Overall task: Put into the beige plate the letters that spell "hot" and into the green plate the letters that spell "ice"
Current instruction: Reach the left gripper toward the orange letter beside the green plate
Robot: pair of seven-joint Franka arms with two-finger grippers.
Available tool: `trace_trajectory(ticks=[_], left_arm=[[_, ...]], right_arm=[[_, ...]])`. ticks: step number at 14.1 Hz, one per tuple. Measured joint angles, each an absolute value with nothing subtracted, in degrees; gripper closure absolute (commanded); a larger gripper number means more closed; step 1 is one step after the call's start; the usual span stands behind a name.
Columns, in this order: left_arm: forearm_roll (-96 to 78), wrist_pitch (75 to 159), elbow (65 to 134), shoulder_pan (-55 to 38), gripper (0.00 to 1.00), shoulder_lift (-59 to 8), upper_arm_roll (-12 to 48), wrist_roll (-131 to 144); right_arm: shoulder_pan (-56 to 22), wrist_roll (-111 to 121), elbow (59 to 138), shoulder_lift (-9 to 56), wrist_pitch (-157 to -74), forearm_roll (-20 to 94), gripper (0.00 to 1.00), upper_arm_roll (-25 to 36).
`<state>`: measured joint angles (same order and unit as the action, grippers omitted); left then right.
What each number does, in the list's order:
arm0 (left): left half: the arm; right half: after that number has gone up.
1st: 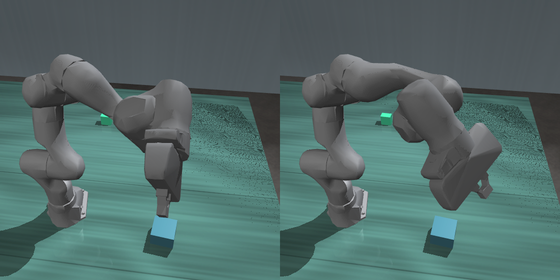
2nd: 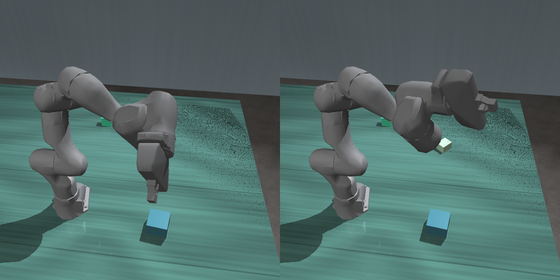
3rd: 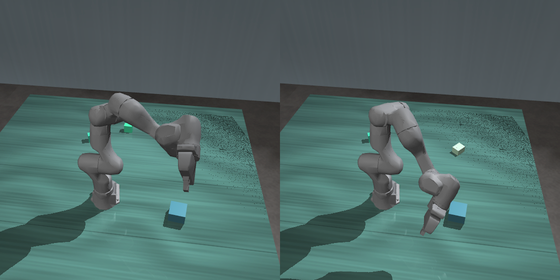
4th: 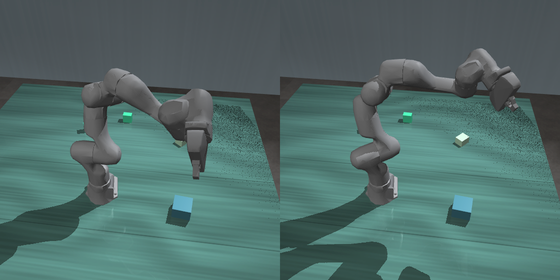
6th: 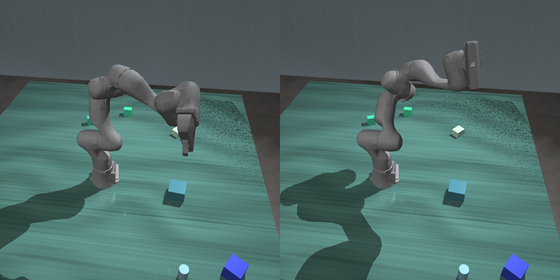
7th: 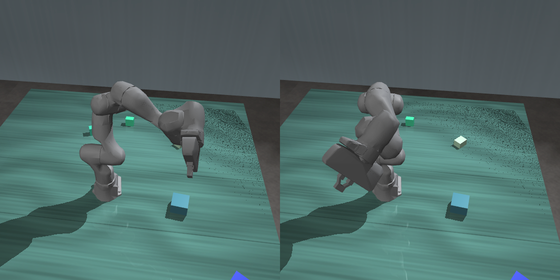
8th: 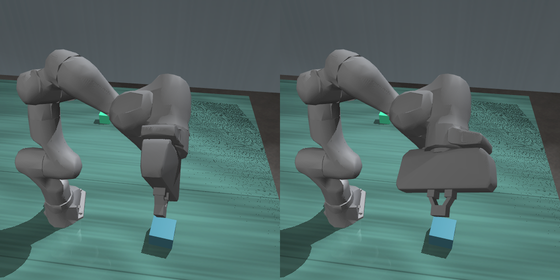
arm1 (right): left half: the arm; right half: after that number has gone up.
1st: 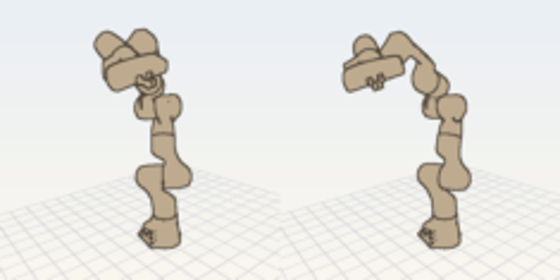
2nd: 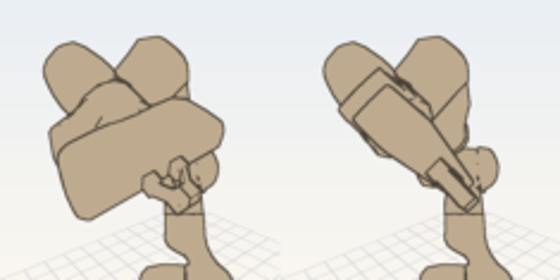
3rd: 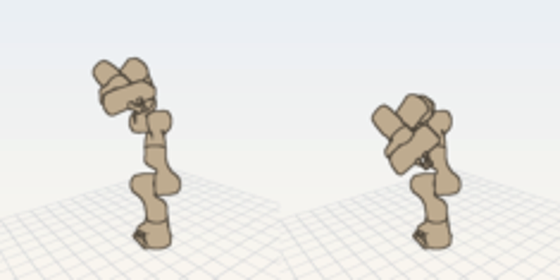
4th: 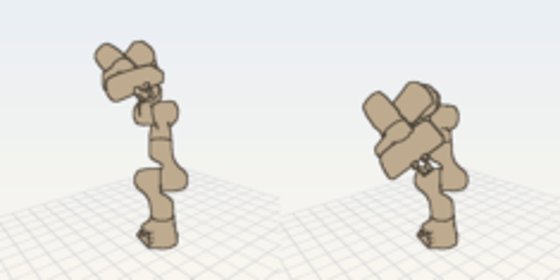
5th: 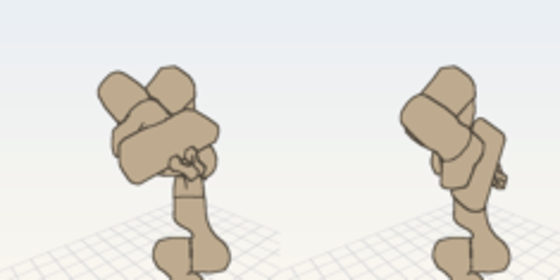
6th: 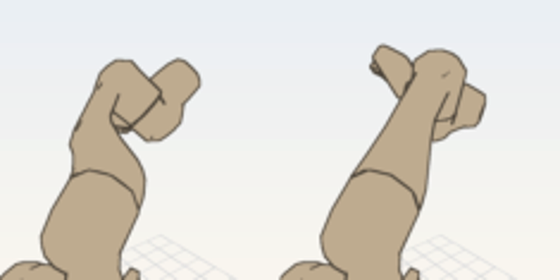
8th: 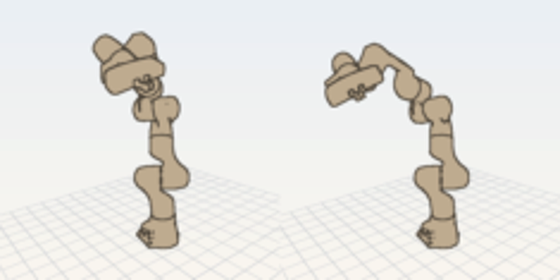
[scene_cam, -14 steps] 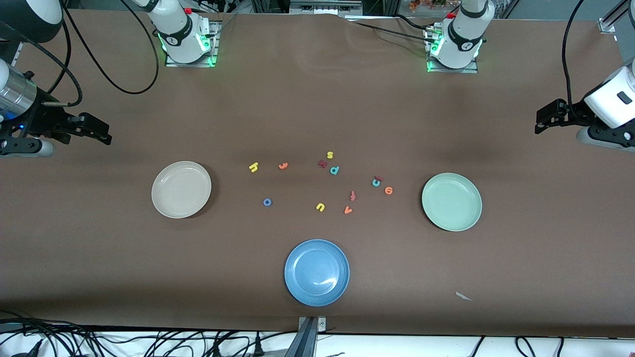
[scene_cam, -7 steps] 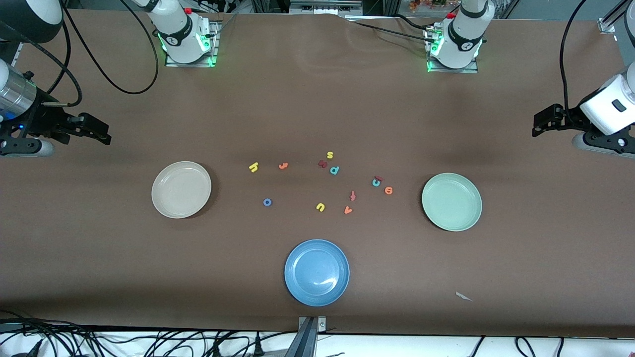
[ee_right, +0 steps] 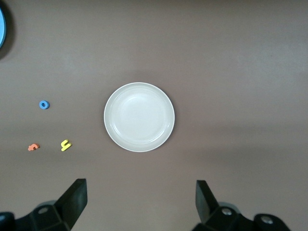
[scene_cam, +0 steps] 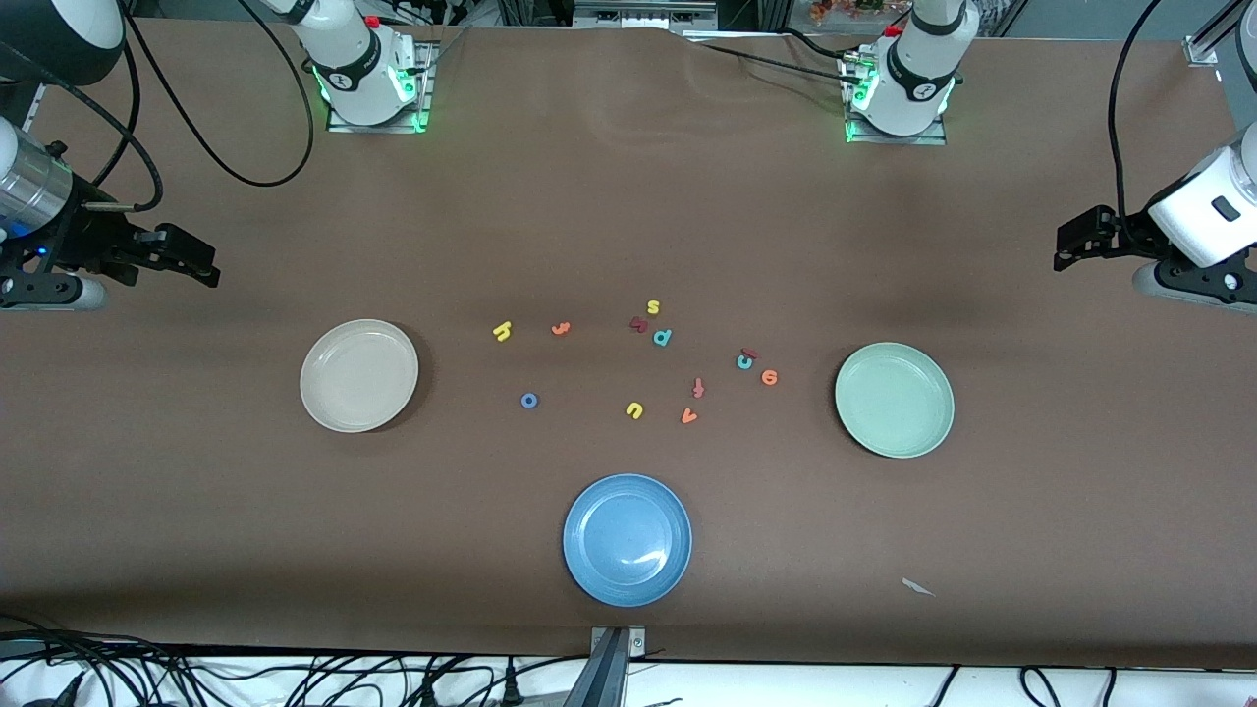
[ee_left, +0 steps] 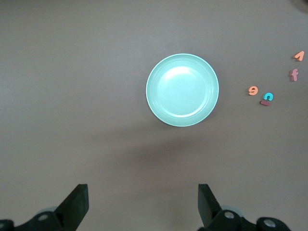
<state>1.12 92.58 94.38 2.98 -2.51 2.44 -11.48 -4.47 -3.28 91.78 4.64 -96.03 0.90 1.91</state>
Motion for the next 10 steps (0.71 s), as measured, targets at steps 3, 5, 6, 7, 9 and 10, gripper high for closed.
trace_trajectory(ticks=[3,5,6,7,9,10], left_arm=[[1.1,92.6,94.4,3.0,0.00,-2.5,2.5,-11.5],[1.1,92.6,94.4,2.7,0.00,-2.6,2.6,-11.5],[1.1,92.6,94.4,2.2,0.00,-2.9,2.8,-11.5],[1.1,92.5,94.5,1.1,0.00,-3.5,3.0,-11.5],[1.1,92.8,94.5,-2.7,0.00,-7.0,3.2,-11.5],[1.1,93.5,93.8,-5.0,0.00,-9.8,3.3,-11.5]], right_arm=[[-4.5,-3.3,91.8,4.7,-96.0,0.9,0.00,1.9],[-4.5,-3.3,91.8,4.7,-96.0,0.9,0.00,1.9],[-4.5,-3.3,91.8,4.7,-96.1,0.9,0.00,1.9],[-4.5,-3.3,91.8,4.7,-96.1,0.9,0.00,1.9],[-4.5,-3.3,91.8,4.7,-96.1,0.9,0.00,1.9],[-4.5,-3.3,91.8,4.7,-96.1,0.9,0.00,1.9]])
